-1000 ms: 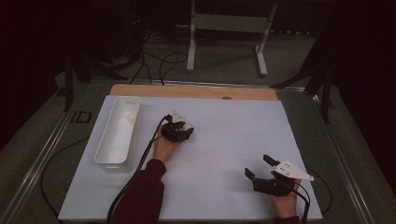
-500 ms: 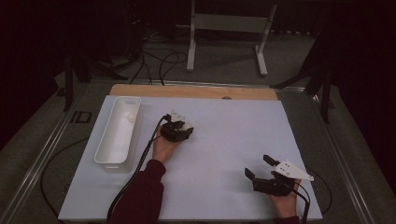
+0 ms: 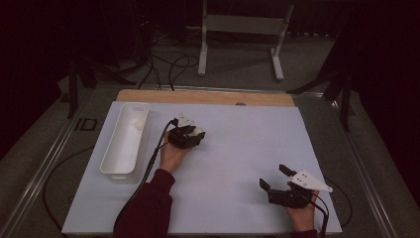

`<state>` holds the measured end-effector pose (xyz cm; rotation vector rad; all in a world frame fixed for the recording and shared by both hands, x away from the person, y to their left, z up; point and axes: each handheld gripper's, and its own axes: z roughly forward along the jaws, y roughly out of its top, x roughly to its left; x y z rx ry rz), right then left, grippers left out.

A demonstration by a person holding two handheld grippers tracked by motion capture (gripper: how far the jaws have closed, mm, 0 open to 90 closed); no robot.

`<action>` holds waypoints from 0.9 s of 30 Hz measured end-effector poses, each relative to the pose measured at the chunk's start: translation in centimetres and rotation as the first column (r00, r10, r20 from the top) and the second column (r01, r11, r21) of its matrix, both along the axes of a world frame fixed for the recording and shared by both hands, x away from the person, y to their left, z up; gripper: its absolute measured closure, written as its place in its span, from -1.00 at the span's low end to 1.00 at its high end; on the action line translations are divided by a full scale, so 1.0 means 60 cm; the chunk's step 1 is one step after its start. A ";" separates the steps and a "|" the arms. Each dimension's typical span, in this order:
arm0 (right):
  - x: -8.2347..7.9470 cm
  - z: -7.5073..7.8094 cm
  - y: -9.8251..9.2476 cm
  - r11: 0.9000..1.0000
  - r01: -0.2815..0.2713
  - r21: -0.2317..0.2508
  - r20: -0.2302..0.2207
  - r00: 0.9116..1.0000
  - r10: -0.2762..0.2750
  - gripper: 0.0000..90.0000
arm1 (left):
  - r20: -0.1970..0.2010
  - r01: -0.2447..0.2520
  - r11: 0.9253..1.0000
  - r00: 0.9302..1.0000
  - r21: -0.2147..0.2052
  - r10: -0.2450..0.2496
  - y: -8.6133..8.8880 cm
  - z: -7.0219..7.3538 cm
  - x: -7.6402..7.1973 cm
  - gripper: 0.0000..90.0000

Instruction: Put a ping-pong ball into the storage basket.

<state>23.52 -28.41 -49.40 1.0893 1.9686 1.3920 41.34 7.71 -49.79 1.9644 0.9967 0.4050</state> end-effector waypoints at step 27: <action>-0.001 0.001 -0.001 1.000 0.001 0.001 0.002 1.000 -0.001 -0.80 | 0.036 0.043 0.998 0.999 -0.045 -0.041 -0.003 0.052 -0.029 0.15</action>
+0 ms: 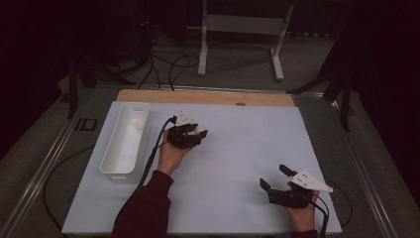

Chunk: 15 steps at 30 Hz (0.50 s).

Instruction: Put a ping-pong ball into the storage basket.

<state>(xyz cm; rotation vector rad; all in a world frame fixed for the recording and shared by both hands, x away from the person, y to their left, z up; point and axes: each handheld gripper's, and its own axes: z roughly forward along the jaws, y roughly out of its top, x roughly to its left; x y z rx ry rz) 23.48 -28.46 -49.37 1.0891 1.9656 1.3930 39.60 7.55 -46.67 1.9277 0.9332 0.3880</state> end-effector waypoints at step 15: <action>0.000 0.000 0.001 1.000 0.001 -0.001 -0.001 1.000 -0.001 -0.80 | 0.008 0.028 0.999 1.000 -0.022 -0.028 -0.001 0.019 -0.016 0.15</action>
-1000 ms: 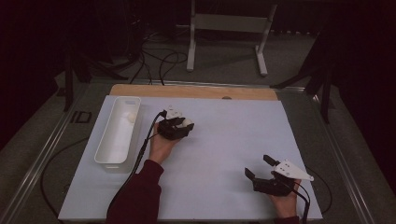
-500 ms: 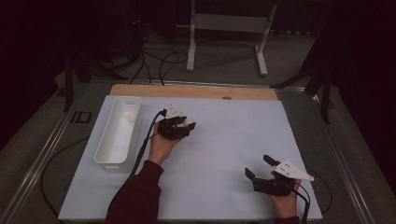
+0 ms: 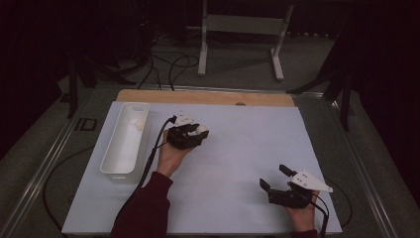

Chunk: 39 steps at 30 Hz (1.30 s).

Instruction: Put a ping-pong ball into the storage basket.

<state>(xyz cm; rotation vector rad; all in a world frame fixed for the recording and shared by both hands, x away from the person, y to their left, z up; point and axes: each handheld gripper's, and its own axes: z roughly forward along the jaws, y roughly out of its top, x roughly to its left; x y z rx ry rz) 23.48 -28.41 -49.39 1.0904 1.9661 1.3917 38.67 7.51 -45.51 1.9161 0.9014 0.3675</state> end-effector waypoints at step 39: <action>0.000 -0.001 0.001 1.000 -0.002 -0.002 -0.002 1.000 0.002 -0.80 | 0.048 0.109 0.994 0.993 -0.021 -0.108 -0.001 0.054 -0.043 0.15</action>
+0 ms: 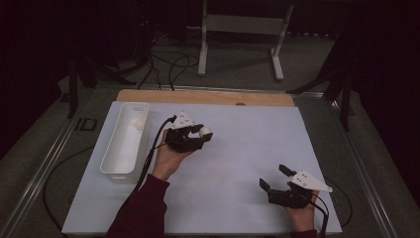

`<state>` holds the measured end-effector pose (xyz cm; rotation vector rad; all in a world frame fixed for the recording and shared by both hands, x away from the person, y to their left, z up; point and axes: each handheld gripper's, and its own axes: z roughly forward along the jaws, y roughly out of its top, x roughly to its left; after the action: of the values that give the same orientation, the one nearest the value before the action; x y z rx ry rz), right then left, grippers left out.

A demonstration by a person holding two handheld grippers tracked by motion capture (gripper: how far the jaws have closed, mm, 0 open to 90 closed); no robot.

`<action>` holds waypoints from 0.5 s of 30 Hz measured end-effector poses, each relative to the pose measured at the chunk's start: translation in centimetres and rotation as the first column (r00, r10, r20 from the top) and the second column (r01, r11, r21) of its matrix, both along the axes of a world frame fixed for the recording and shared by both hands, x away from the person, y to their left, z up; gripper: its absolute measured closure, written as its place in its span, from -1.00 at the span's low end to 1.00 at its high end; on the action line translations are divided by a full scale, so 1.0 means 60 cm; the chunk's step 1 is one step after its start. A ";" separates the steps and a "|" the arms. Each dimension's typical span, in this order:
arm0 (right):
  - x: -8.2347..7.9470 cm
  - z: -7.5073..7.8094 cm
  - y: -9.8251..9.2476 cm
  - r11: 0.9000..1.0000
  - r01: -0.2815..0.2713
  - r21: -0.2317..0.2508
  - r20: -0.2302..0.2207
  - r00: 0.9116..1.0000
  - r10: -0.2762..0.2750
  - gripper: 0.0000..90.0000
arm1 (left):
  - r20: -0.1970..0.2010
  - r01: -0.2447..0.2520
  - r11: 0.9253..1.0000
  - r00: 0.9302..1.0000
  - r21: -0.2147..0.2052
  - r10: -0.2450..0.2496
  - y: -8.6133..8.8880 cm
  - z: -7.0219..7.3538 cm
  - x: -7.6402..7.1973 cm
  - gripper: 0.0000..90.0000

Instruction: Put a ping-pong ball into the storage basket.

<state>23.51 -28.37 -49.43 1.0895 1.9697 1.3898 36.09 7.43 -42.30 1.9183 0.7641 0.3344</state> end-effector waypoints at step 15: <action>0.000 0.000 0.000 1.000 -0.001 -0.003 0.000 1.000 0.001 -0.80 | 0.012 0.039 0.999 0.999 -0.008 -0.039 0.002 0.024 -0.015 0.15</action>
<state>23.50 -28.38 -49.43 1.0869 1.9720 1.3872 35.19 7.54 -40.88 1.9192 0.7179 0.3177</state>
